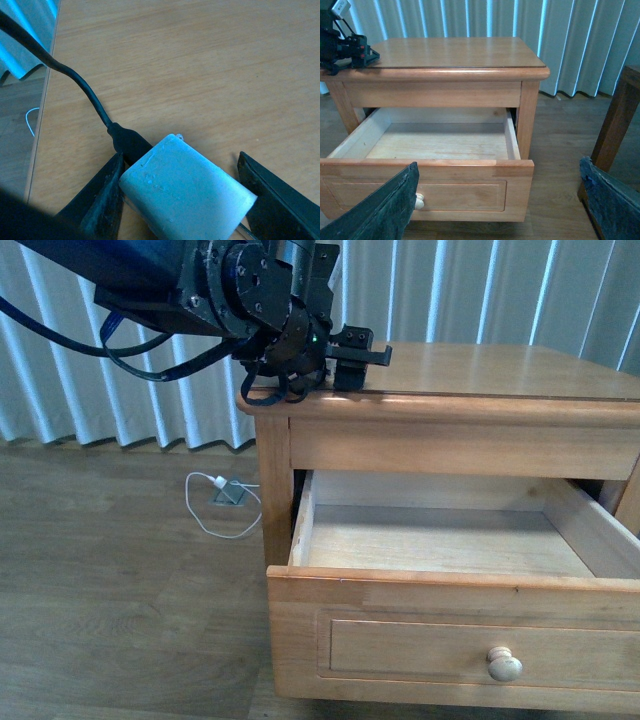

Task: Put charger into drawer

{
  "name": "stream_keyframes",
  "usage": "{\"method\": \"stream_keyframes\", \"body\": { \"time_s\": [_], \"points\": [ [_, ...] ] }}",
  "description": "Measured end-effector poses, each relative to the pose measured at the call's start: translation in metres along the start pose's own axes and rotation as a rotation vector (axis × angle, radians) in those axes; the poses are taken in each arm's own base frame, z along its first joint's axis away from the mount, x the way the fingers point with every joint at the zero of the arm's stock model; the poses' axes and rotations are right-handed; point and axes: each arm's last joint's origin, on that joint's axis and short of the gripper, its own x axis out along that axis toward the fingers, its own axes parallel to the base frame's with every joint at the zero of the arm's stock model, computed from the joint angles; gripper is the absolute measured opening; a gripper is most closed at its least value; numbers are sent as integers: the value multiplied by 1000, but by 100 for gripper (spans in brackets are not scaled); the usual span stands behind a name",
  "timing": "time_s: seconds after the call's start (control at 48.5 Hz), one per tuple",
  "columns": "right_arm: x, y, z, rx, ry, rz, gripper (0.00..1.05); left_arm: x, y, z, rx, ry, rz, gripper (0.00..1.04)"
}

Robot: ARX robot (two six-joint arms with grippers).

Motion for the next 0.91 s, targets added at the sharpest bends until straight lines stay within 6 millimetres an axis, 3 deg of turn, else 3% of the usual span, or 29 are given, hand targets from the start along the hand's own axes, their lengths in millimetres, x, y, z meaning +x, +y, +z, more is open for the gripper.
{"method": "stream_keyframes", "body": {
  "time_s": [0.351,0.619,0.908],
  "points": [
    [0,0,0,0,0,0,96,-45,-11,2,35,-40,-212,61],
    [0,0,0,0,0,0,96,-81,-55,13,100,-104,-417,61],
    [0,0,0,0,0,0,96,-84,-94,-6,168,-46,-518,61]
  ]
}}
